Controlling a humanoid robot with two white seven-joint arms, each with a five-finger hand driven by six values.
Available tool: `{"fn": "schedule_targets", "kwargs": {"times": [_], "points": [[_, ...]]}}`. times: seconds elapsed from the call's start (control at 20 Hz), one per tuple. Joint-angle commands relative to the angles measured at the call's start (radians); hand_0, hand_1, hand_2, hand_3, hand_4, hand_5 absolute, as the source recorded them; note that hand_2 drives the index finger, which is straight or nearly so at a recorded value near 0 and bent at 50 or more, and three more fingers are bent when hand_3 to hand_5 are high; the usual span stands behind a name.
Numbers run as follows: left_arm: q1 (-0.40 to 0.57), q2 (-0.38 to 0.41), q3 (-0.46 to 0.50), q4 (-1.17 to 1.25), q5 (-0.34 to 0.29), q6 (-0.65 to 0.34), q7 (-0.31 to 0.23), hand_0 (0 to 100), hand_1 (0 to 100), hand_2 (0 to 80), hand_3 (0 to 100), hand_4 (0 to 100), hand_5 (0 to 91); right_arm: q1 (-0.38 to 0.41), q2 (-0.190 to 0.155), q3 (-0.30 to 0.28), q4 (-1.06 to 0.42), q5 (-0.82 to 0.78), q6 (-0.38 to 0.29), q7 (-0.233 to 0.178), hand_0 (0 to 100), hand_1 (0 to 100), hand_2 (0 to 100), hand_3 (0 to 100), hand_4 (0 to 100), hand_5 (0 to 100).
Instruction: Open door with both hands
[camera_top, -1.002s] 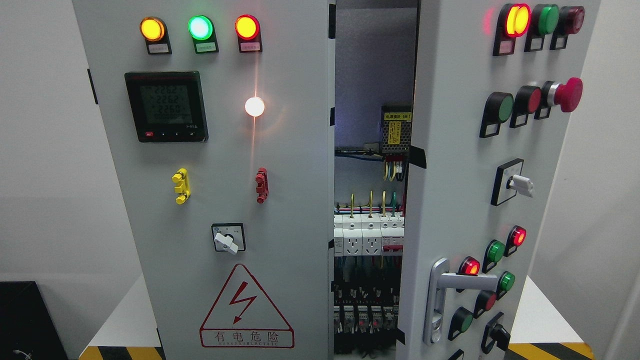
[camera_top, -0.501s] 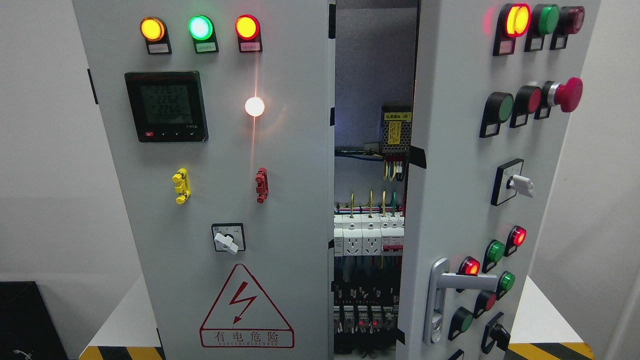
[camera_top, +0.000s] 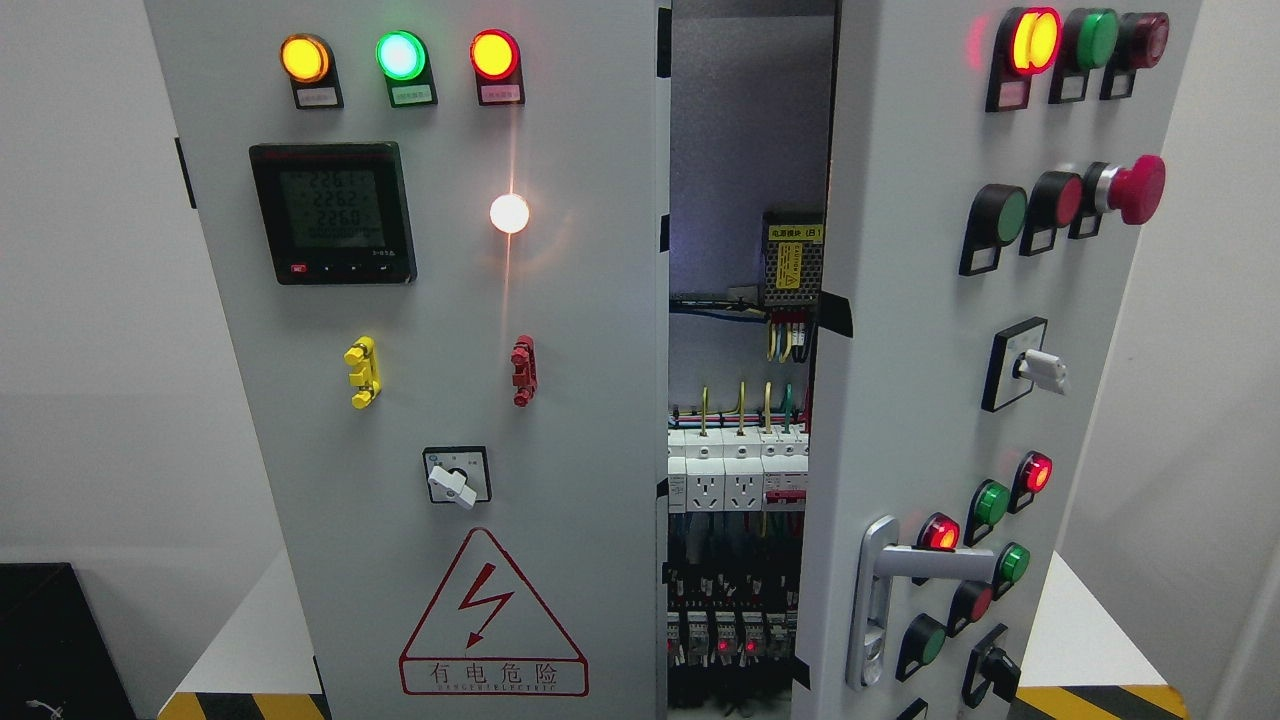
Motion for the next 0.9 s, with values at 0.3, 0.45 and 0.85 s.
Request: {"fn": "schedule_targets", "kwargs": {"times": [0.3, 0.45, 0.85], "points": [[0.178, 0.182, -0.247, -0.602, 0.004, 0.004, -0.004, 0, 0, 0.0, 0, 0, 0.0, 0.0, 0.0, 0.0, 0.0, 0.0, -0.001, -0.001, 19, 0, 0, 0, 0, 0], [0.241, 0.277, -0.262, -0.829, 0.005, 0.008, -0.004, 0, 0, 0.0, 0, 0, 0.0, 0.0, 0.0, 0.0, 0.0, 0.0, -0.001, -0.001, 19, 0, 0, 0, 0, 0], [0.301, 0.439, -0.288, -1.242, 0.01, 0.017, -0.004, 0, 0, 0.0, 0, 0, 0.0, 0.0, 0.0, 0.0, 0.0, 0.0, -0.001, -0.001, 19, 0, 0, 0, 0, 0]]}}
